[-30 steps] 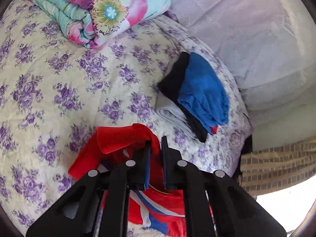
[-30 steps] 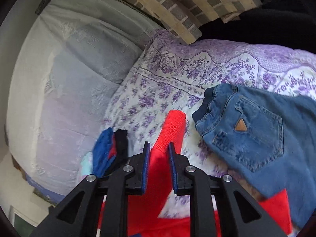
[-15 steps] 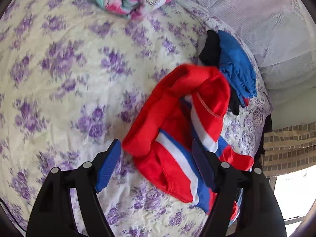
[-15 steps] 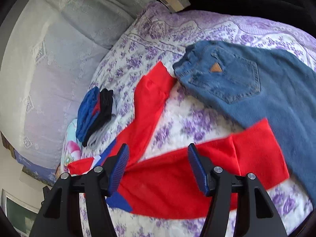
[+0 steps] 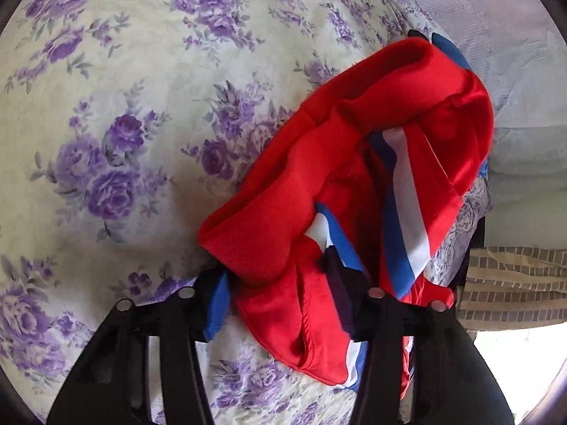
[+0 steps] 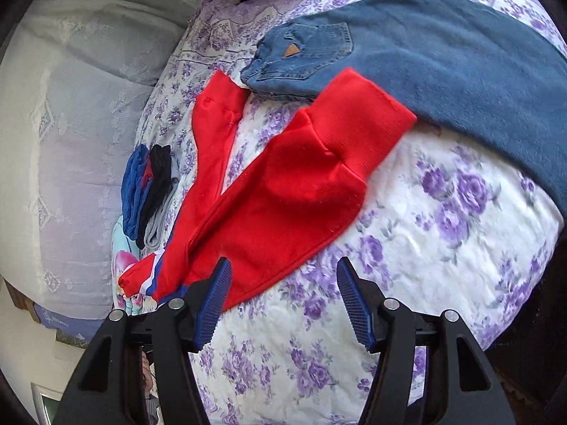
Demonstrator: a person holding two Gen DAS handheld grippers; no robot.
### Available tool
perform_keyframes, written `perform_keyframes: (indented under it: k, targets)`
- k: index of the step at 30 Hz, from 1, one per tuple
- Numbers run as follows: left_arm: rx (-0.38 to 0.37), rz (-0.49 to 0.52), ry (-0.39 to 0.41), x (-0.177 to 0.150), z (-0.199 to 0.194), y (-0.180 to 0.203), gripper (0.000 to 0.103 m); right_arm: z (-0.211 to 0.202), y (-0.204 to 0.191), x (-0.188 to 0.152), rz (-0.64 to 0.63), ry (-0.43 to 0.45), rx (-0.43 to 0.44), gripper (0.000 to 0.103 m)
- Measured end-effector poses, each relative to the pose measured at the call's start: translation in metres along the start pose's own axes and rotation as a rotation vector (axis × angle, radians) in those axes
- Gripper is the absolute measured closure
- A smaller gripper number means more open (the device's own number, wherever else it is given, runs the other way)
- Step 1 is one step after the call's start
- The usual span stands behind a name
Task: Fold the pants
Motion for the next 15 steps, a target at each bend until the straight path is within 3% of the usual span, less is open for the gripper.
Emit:
perform_keyframes:
  k: [4,8,11,12,13,15]
  targets:
    - [-0.046,0.032,0.003,-0.006,-0.013,0.008,0.082,0.007,0.013,0.002,0.062,0.009,0.021,0.041]
    - [-0.090,0.068,0.054,-0.011,-0.045,0.028,0.083,0.021,0.021,0.021,0.162,0.037,0.073,0.041]
    - [-0.096,0.079,0.113,-0.013,-0.075,0.037,0.083,0.032,0.012,0.036,0.157,0.042,0.091,0.040]
    - [-0.093,0.078,0.132,-0.015,-0.084,0.036,0.083,0.035,0.004,0.039,0.121,0.043,0.091,0.050]
    - [-0.086,0.076,0.150,-0.016,-0.092,0.034,0.084,0.038,-0.007,0.042,0.066,0.038,0.093,0.066]
    - [-0.067,0.063,0.183,-0.022,-0.111,0.022,0.084,0.043,-0.026,0.044,-0.025,0.019,0.087,0.086]
Point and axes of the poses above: each gripper's, at about its wrist camera, not at the fingertips, and z roughly the way its jaws point, y to its right, x to its top, the point moved 10 cm from there along z, roughly the way its jaws point, and after that the axes turned 11 degrees about -x, right-handed, at the moved point
